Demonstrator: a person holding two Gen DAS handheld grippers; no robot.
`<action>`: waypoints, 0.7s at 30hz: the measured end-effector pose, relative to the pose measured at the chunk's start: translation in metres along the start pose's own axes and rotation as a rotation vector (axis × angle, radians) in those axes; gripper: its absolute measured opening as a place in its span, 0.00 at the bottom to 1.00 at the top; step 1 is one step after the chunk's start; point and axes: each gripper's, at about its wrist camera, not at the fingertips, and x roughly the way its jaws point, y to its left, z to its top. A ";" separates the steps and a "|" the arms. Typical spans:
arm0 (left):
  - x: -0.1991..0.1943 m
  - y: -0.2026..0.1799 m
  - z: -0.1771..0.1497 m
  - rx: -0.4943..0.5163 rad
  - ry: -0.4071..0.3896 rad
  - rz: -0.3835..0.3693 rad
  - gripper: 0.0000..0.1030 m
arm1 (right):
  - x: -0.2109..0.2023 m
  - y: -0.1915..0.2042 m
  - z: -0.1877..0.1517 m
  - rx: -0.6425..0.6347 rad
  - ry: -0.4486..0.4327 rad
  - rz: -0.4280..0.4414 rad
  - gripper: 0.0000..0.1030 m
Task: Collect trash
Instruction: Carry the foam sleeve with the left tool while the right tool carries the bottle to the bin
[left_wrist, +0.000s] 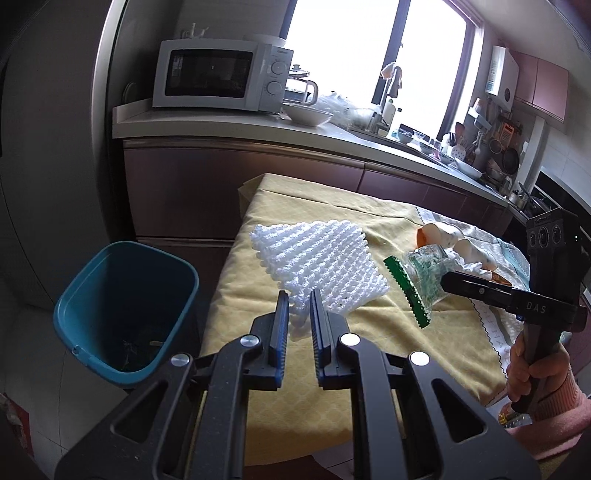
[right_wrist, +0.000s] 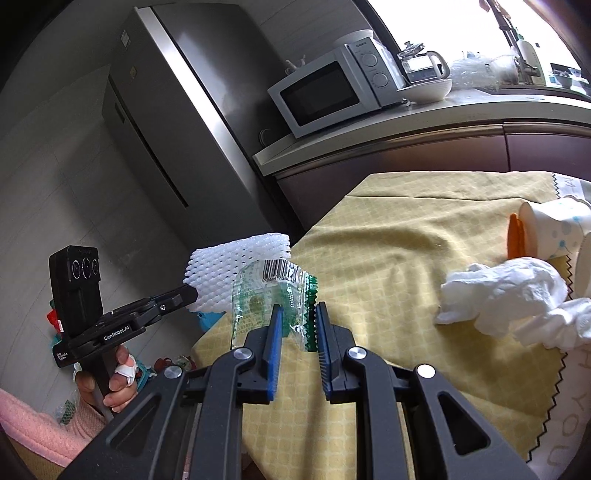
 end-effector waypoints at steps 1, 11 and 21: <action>-0.003 0.005 0.000 -0.009 -0.004 0.009 0.12 | 0.005 0.002 0.002 -0.005 0.008 0.010 0.16; -0.022 0.057 -0.006 -0.105 -0.035 0.109 0.12 | 0.057 0.026 0.022 -0.049 0.081 0.081 0.16; -0.026 0.106 -0.012 -0.178 -0.037 0.198 0.12 | 0.107 0.057 0.037 -0.118 0.150 0.124 0.16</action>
